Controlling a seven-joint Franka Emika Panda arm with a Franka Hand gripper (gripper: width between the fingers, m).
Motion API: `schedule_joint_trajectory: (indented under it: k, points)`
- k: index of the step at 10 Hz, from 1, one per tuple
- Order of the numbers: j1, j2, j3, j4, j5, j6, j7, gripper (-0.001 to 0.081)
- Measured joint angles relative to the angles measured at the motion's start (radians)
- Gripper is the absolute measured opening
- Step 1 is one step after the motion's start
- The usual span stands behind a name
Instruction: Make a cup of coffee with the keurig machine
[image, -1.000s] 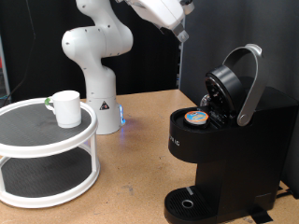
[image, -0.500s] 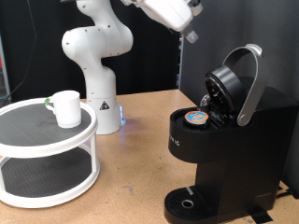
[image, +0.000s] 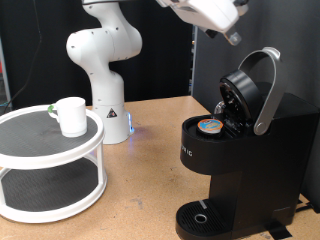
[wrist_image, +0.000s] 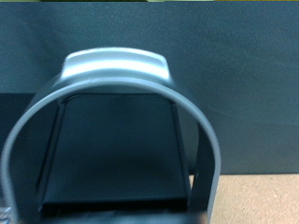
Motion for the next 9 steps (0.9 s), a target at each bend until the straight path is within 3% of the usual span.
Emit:
schedule_joint_trajectory:
  k: [9]
  points:
    - [0.023, 0.046, 0.109, 0.042, 0.024, 0.062, 0.082, 0.0803]
